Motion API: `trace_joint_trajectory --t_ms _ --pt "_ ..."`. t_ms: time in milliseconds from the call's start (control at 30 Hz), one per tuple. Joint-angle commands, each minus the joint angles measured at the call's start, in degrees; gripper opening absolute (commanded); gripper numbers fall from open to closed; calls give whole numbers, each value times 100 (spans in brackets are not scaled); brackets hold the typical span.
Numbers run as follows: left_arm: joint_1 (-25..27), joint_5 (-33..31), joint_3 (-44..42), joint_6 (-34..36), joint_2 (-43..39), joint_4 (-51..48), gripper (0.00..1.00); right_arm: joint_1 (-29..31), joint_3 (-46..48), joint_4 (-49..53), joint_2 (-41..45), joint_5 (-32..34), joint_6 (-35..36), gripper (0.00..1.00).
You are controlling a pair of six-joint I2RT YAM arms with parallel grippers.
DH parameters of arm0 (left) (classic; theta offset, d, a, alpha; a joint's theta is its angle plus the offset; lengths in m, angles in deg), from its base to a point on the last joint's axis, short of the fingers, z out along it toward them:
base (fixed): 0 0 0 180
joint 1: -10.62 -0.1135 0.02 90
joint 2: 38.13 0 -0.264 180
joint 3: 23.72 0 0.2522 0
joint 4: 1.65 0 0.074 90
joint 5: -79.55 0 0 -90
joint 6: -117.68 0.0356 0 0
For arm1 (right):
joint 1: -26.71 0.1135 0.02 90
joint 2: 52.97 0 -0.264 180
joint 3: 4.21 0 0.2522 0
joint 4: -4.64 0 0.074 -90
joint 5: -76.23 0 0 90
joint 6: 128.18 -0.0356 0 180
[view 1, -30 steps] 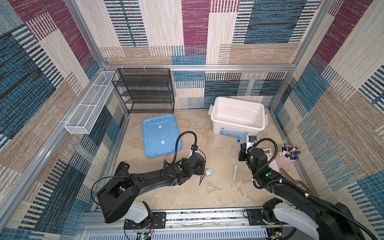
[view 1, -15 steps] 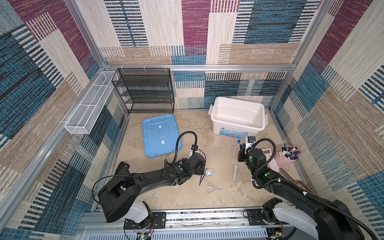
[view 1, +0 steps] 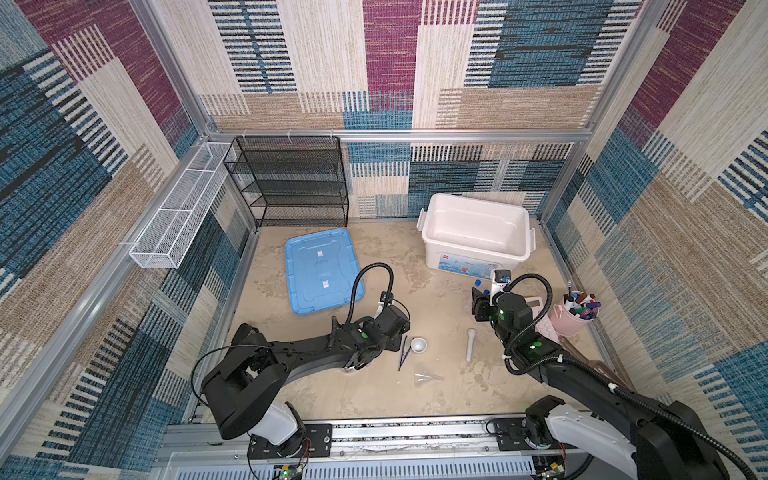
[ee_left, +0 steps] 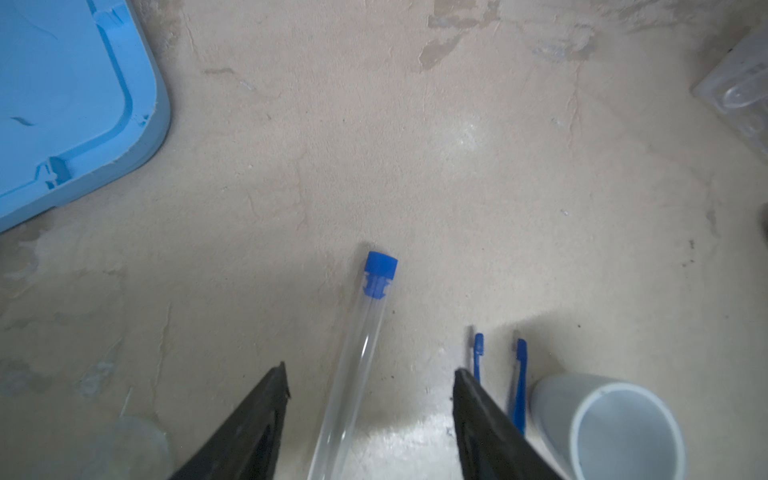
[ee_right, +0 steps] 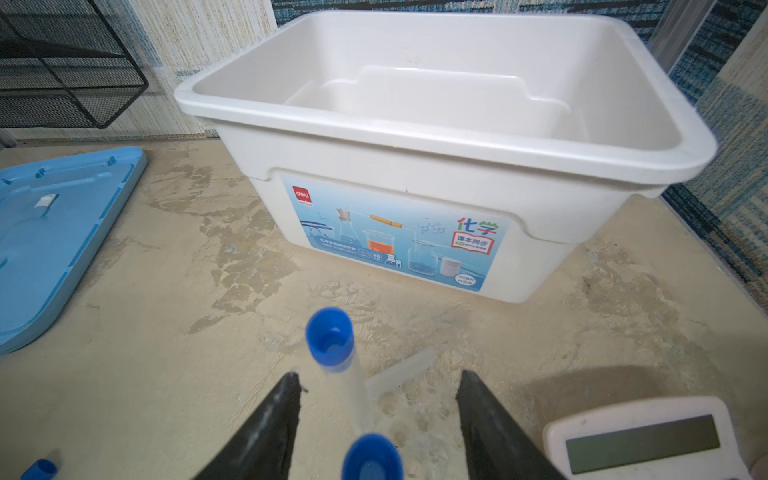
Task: Organize the chemistry lab equipment
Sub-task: 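Lower the tube beside the clear rack and open the right gripper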
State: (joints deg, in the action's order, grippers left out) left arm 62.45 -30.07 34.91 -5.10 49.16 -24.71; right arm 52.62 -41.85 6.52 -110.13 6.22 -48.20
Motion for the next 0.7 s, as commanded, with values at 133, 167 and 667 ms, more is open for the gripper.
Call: trace_joint_trajectory --t_ms 133,167,667 --pt "-107 282 168 32 307 -336 54 10 -132 236 366 -72 -250 72" --pt "-112 294 195 40 338 -389 54 10 -141 268 430 -73 -267 73" --pt "-147 631 268 192 588 -615 43 -23 -470 733 554 -327 -579 84"
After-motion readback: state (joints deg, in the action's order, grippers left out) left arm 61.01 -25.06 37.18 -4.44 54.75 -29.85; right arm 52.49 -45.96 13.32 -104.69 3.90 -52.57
